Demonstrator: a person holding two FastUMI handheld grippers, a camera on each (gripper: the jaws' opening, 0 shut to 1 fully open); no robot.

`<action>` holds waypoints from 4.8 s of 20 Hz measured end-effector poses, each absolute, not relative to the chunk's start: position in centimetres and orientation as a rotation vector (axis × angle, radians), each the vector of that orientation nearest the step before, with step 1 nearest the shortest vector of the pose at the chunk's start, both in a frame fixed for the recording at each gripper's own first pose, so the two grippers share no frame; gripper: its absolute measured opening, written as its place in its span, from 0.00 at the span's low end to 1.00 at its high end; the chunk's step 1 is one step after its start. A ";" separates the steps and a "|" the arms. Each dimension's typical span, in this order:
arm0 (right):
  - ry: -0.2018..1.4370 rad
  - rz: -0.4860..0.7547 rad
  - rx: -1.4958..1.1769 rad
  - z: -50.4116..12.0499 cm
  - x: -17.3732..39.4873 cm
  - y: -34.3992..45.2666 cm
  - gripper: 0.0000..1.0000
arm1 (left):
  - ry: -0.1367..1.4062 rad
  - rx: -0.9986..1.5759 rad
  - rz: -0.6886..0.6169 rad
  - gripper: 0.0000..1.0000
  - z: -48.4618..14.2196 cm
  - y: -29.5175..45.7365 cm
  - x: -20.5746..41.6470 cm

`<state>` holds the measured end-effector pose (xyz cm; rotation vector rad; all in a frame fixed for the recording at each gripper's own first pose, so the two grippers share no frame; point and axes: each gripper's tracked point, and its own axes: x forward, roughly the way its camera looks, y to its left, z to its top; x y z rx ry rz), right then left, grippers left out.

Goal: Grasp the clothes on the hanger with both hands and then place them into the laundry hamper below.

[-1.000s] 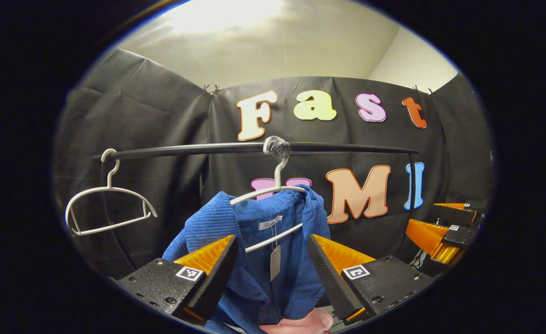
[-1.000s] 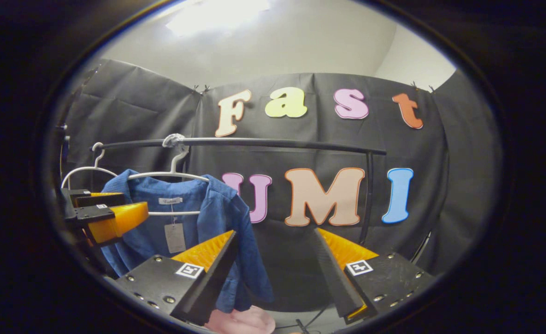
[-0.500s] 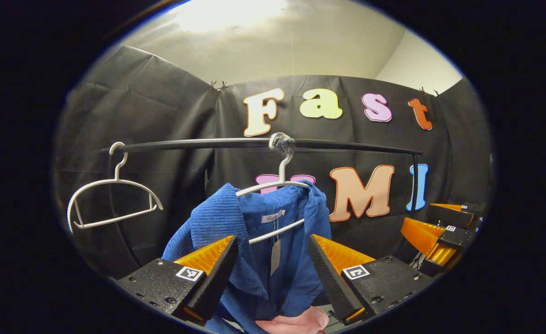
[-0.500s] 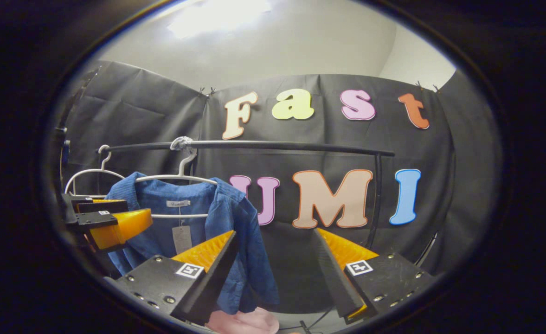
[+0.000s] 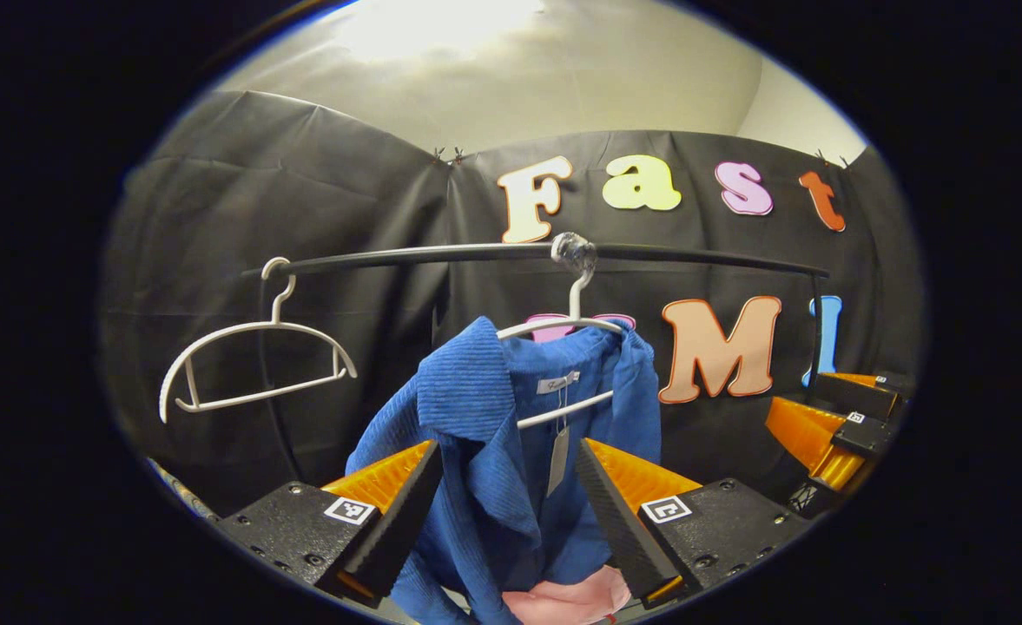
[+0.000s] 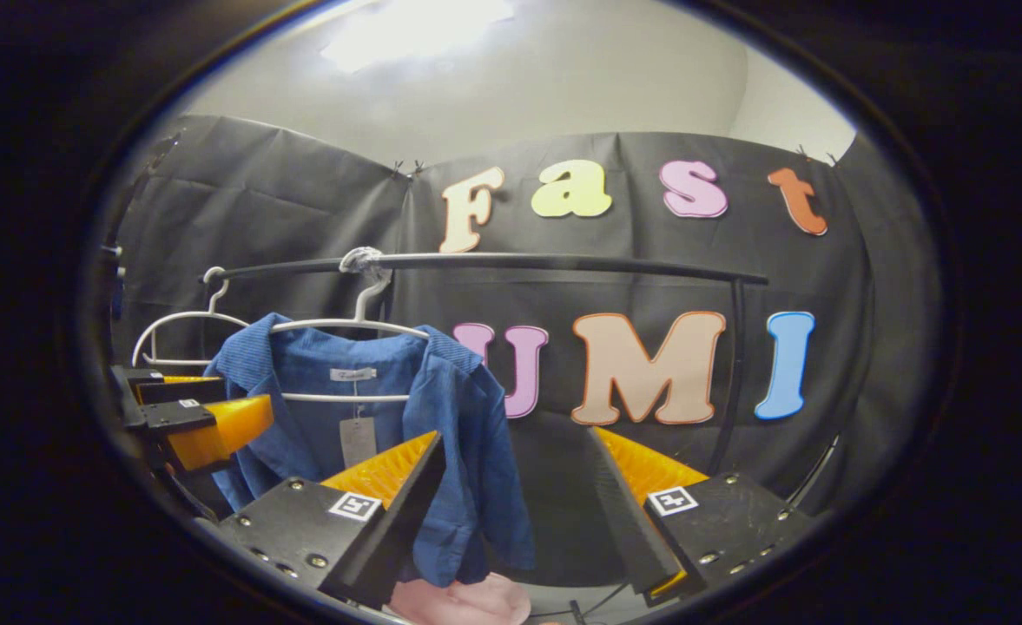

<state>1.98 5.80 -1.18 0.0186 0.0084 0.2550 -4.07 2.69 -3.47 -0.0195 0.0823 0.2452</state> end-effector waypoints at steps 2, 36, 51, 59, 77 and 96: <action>0.012 0.296 0.022 -1.5 2.7 6.7 0.94 | 0.098 -0.019 0.272 0.96 -4.2 2.7 -4.3; 0.141 0.523 0.009 -11.3 9.3 15.8 0.93 | 0.253 -0.035 0.465 0.02 -15.1 5.7 -0.6; 0.242 0.460 0.039 -16.1 14.4 20.2 0.50 | 0.255 0.013 0.383 0.00 -11.3 6.5 -4.3; 0.200 0.342 0.001 -14.5 16.0 16.0 0.14 | 0.179 -0.006 0.441 0.02 -7.1 9.9 -5.9; 0.024 0.154 0.058 -6.0 22.3 7.6 0.14 | 0.114 -0.094 0.431 0.00 -0.4 13.0 -8.9; -0.010 0.158 0.071 -4.5 25.1 7.6 0.14 | 0.003 -0.077 0.378 0.02 7.8 15.4 -11.2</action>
